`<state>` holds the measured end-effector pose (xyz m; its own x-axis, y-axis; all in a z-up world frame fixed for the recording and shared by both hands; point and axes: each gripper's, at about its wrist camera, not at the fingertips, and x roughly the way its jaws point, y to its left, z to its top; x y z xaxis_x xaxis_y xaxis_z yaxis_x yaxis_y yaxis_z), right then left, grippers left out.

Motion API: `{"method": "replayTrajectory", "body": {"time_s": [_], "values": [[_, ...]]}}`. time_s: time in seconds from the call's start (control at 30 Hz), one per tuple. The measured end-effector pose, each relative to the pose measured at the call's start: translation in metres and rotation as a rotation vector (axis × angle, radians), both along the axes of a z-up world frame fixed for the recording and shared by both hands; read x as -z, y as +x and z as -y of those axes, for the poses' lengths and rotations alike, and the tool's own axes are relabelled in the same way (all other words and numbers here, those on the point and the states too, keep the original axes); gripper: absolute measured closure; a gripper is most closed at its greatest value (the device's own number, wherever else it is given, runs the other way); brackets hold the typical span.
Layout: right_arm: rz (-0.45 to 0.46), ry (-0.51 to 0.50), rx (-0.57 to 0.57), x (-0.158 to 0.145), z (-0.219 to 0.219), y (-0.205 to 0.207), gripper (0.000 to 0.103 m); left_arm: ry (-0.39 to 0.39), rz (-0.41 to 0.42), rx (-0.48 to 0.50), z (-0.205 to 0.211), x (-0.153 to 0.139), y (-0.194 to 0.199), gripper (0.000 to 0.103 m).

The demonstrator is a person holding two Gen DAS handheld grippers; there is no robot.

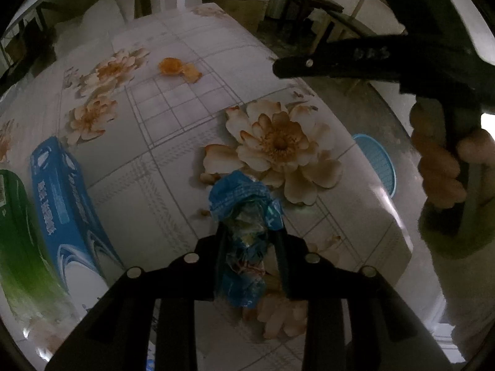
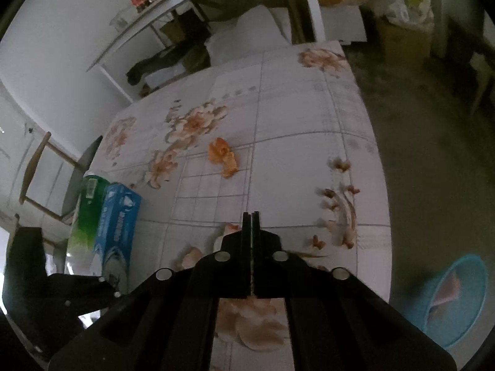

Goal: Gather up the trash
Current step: 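Grasp the blue plastic bag with the left gripper while the right grasps the orange peel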

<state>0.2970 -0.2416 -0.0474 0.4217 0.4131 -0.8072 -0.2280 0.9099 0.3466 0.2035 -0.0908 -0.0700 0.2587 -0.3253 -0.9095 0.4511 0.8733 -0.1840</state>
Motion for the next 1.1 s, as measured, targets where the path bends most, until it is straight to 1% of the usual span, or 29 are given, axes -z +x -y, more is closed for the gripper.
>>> {"method": "replayTrajectory", "body": {"time_s": [0.03,0.07,0.13,0.17,0.23,0.3,0.43,0.5,0.53,0.57,0.63,0.67,0.77,0.83,0.93,1.0,1.1], "values": [[0.009,-0.010,-0.001,-0.002,-0.002,0.004,0.093,0.001,-0.001,0.000,-0.001,0.001,0.000,0.074],[0.018,-0.025,-0.003,-0.004,-0.005,0.009,0.078,0.002,-0.003,-0.003,-0.001,0.002,0.001,0.074],[0.042,-0.039,-0.020,-0.005,-0.016,0.022,0.061,-0.001,-0.006,-0.010,-0.002,0.003,0.003,0.074],[0.049,-0.041,-0.029,-0.005,-0.022,0.029,0.059,0.000,-0.006,-0.012,0.000,0.003,0.003,0.074],[0.039,-0.058,-0.057,0.002,-0.038,0.048,0.059,0.003,-0.007,-0.013,0.000,0.002,0.004,0.074],[0.030,-0.097,-0.089,0.012,-0.056,0.066,0.059,0.006,-0.007,-0.014,0.003,0.001,0.003,0.074],[0.005,-0.175,-0.141,0.032,-0.081,0.084,0.060,0.003,-0.011,-0.015,0.002,0.002,0.005,0.074],[0.013,-0.190,-0.157,0.036,-0.086,0.086,0.067,-0.002,-0.014,-0.016,0.002,0.002,0.006,0.074],[0.015,-0.201,-0.164,0.036,-0.088,0.086,0.081,-0.003,-0.014,-0.015,0.002,0.002,0.006,0.073],[0.009,-0.195,-0.165,0.036,-0.088,0.087,0.087,-0.003,-0.013,-0.014,0.002,0.002,0.006,0.073],[0.002,-0.164,-0.159,0.034,-0.085,0.086,0.094,-0.006,-0.014,-0.014,0.003,0.000,0.007,0.073],[-0.002,-0.158,-0.151,0.033,-0.082,0.085,0.096,-0.008,-0.015,-0.014,0.003,0.000,0.008,0.072],[-0.015,-0.126,-0.109,0.031,-0.067,0.079,0.097,-0.014,-0.018,-0.016,0.002,0.001,0.008,0.071],[-0.019,-0.083,-0.065,0.027,-0.049,0.066,0.097,-0.024,-0.024,-0.020,0.001,0.001,0.008,0.069],[-0.021,-0.031,0.001,0.020,-0.023,0.043,0.097,-0.066,-0.042,-0.029,-0.004,-0.002,0.009,0.061],[-0.030,0.016,0.053,0.015,-0.001,0.022,0.097,-0.079,-0.045,-0.028,-0.007,-0.004,0.009,0.051],[-0.041,0.053,0.107,0.010,0.018,-0.009,0.097,-0.087,-0.048,-0.018,-0.011,-0.007,0.008,0.044]]}}
